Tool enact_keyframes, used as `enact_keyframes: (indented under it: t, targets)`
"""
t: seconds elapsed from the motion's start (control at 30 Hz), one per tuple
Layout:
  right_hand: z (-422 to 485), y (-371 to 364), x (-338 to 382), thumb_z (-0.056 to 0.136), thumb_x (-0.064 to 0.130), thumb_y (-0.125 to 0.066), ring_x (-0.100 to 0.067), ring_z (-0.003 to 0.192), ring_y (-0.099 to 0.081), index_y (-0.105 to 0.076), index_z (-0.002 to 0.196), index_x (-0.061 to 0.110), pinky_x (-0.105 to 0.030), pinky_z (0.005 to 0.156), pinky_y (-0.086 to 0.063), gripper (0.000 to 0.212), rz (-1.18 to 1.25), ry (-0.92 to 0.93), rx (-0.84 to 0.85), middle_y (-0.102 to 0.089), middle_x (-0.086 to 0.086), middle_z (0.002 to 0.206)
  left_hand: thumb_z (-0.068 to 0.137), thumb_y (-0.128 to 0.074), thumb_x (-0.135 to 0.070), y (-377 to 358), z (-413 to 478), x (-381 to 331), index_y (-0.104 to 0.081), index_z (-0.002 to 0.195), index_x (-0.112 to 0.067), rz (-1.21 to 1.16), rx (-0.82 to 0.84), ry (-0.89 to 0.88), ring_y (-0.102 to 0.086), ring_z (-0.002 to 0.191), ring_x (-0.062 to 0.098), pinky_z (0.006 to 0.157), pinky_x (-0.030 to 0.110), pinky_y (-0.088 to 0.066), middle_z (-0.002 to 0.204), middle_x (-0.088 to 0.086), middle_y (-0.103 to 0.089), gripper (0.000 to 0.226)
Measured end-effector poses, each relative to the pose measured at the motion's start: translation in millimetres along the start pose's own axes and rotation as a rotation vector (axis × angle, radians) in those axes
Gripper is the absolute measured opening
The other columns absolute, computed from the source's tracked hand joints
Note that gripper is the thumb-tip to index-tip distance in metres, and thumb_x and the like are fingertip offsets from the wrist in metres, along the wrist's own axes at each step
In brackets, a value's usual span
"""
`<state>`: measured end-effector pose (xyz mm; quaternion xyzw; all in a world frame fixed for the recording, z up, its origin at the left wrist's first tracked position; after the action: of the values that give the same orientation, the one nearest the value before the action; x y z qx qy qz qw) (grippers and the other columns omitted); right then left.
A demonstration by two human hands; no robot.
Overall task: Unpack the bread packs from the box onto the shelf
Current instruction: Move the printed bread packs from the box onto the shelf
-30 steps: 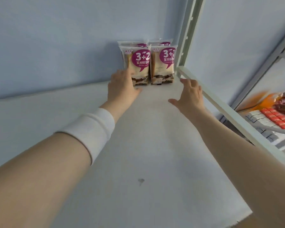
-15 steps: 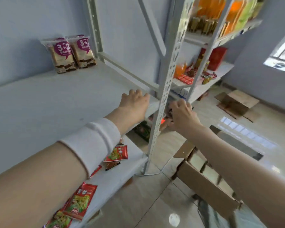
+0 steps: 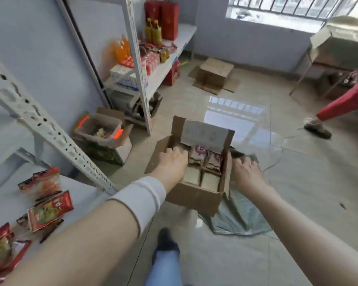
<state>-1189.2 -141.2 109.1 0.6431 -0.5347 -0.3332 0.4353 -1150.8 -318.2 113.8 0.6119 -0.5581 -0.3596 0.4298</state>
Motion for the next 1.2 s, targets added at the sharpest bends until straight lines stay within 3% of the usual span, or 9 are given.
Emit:
enact_keyframes:
  t: [0.23, 0.37, 0.47, 0.57, 0.7, 0.83, 0.93, 1.1, 1.2]
  targets:
    - [123.0, -73.8, -25.9, 0.087, 0.005, -0.053, -0.035, 0.116, -0.039, -0.041, 0.121, 0.008, -0.045, 0.090, -0.045, 0.036, 0.058, -0.094, 0.179, -0.040, -0.017, 0.125, 0.085, -0.061, -0.020, -61.1, 151.9, -33.6, -0.038, 0.125, -0.011, 0.010, 0.147, -0.097, -0.044, 0.117, 0.033, 0.090, 0.043, -0.042, 0.126, 0.017, -0.046, 0.047]
    - [183.4, -131.5, -30.5, 0.088, 0.006, -0.051, -0.036, 0.120, -0.037, -0.038, 0.121, 0.006, -0.044, 0.094, -0.042, 0.036, 0.152, -0.173, 0.330, -0.038, -0.019, 0.129, 0.084, -0.062, -0.025, -111.2, 223.1, -34.5, -0.036, 0.128, -0.012, -0.101, 0.313, -0.080, -0.043, 0.119, 0.033, 0.090, 0.042, -0.042, 0.129, 0.017, -0.045, 0.053]
    - [228.4, -174.8, -37.8, 0.090, 0.027, -0.057, -0.035, 0.125, -0.038, -0.036, 0.127, 0.003, -0.040, 0.101, -0.038, 0.049, 0.311, -0.273, 0.413, -0.038, -0.021, 0.134, 0.084, -0.063, -0.034, -154.2, 275.0, -28.6, -0.039, 0.127, -0.014, -0.277, 0.397, 0.022, -0.045, 0.119, 0.031, 0.091, 0.040, -0.042, 0.129, 0.013, -0.047, 0.053]
    - [276.5, -228.6, -50.9, 0.090, 0.044, -0.052, -0.035, 0.131, -0.036, -0.026, 0.140, -0.001, -0.041, 0.107, -0.034, 0.072, 0.574, -0.493, 0.435, -0.032, -0.023, 0.142, 0.084, -0.062, -0.042, -205.4, 334.5, -20.7, -0.035, 0.134, -0.011, -0.619, 0.414, 0.238, -0.043, 0.126, 0.031, 0.100, 0.041, -0.038, 0.136, 0.013, -0.044, 0.064]
    - [327.4, -295.2, -61.1, 0.093, 0.042, -0.045, -0.037, 0.138, -0.019, -0.012, 0.146, -0.001, -0.038, 0.112, -0.019, 0.076, 0.763, -0.717, 0.355, -0.019, -0.023, 0.149, 0.083, -0.064, -0.040, -264.9, 401.6, -18.2, -0.030, 0.138, -0.004, -0.987, 0.337, 0.448, -0.041, 0.130, 0.031, 0.104, 0.035, -0.034, 0.141, 0.015, -0.042, 0.073]
    - [348.7, -325.4, -72.0, 0.093, 0.030, -0.051, -0.038, 0.134, -0.025, -0.031, 0.137, -0.001, -0.039, 0.111, -0.018, 0.058, 0.824, -0.808, 0.195, -0.033, -0.023, 0.142, 0.081, -0.070, -0.030, -292.7, 428.3, -12.3, -0.037, 0.134, -0.005, -1.124, 0.225, 0.490, -0.049, 0.123, 0.024, 0.093, 0.024, -0.036, 0.134, 0.010, -0.051, 0.067]
    - [347.5, -331.7, -72.0, 0.089, 0.030, -0.057, -0.036, 0.127, -0.032, -0.036, 0.130, 0.001, -0.041, 0.103, -0.030, 0.054, 0.798, -0.833, 0.165, -0.048, -0.024, 0.131, 0.077, -0.074, -0.026, -301.0, 431.8, -7.5, -0.042, 0.131, -0.006, -1.089, 0.216, 0.468, -0.052, 0.119, 0.021, 0.094, 0.024, -0.038, 0.129, 0.008, -0.055, 0.066]
    - [344.9, -327.7, -71.4, 0.076, 0.042, -0.071, -0.036, 0.128, -0.033, -0.036, 0.131, -0.002, -0.042, 0.103, -0.030, 0.079, 0.777, -0.886, 0.200, -0.048, -0.021, 0.132, 0.072, -0.078, -0.027, -304.5, 432.7, 1.6, -0.045, 0.128, -0.010, -1.103, 0.246, 0.496, -0.053, 0.116, 0.022, 0.101, 0.037, -0.044, 0.127, 0.006, -0.056, 0.067]
    - [349.4, -328.1, -70.9, 0.073, 0.053, -0.069, -0.038, 0.128, -0.034, -0.050, 0.123, 0.000, -0.044, 0.105, -0.029, 0.076, 0.746, -0.824, 0.315, -0.051, -0.018, 0.130, 0.072, -0.078, -0.025, -304.6, 430.9, 1.7, -0.050, 0.122, -0.012, -1.173, 0.288, 0.471, -0.055, 0.112, 0.022, 0.099, 0.044, -0.047, 0.115, 0.001, -0.057, 0.059]
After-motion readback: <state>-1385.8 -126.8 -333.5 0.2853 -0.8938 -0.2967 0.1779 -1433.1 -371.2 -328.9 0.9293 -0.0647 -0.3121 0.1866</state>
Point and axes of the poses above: each hand's wrist, its own z-axis towards the middle knuckle, its own y-axis out of the back of the hand, x = y × z, the point moved 9 cm from there along z, towards the middle knuckle
